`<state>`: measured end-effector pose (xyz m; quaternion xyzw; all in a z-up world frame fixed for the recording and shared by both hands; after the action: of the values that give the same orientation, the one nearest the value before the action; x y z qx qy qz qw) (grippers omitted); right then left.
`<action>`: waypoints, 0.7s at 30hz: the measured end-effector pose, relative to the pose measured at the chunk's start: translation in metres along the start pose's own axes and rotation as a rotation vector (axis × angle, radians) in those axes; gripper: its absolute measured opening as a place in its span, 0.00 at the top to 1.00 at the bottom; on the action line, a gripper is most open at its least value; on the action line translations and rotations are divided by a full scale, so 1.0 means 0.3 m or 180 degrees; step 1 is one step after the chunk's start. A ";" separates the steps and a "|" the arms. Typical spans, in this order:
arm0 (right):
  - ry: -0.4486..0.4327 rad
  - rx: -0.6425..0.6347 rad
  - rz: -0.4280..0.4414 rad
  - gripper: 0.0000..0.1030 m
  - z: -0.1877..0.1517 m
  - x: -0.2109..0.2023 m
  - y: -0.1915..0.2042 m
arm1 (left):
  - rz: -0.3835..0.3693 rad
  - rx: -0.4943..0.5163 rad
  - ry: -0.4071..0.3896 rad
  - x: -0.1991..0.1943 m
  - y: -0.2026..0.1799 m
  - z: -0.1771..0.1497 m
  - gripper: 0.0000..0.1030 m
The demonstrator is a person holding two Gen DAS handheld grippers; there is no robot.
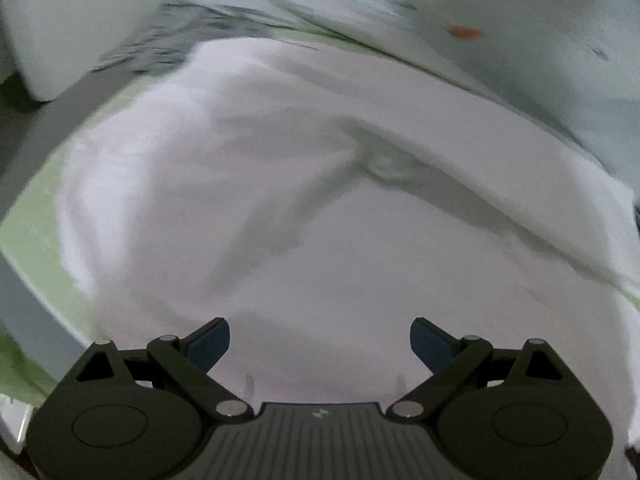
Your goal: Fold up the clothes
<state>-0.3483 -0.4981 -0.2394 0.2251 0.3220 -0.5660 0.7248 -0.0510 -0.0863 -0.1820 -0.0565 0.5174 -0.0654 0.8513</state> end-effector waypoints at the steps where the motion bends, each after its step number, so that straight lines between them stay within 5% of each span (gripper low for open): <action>1: -0.0002 0.0008 -0.0024 0.67 -0.001 -0.003 0.017 | 0.0034 -0.0094 -0.0034 -0.001 0.047 0.022 0.06; 5: -0.0015 0.0154 -0.0204 0.67 -0.001 -0.006 0.041 | 0.0127 -0.0586 -0.0133 0.005 0.260 0.104 0.08; 11: -0.0033 0.0217 -0.0277 0.64 -0.005 -0.008 0.050 | 0.0453 -0.0663 -0.0254 0.059 0.511 0.200 0.11; 21: -0.0114 0.0277 -0.0418 0.57 -0.008 -0.005 0.068 | 0.0374 -0.1193 0.0073 0.237 0.755 0.259 0.10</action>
<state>-0.3293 -0.4902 -0.2408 0.2247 0.2982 -0.6297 0.6812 0.0625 0.1269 -0.2457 -0.1831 0.5327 0.0813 0.8223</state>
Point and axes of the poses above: each gripper's, at about its wrist camera, not at the fingertips, and x roughly the way its jaws point, y to its left, z to its top, the point moved 9 cm from there along x, roughly the way its jaws point, and after that the axes turned 6 degrees about -x, right-handed, at the moved point
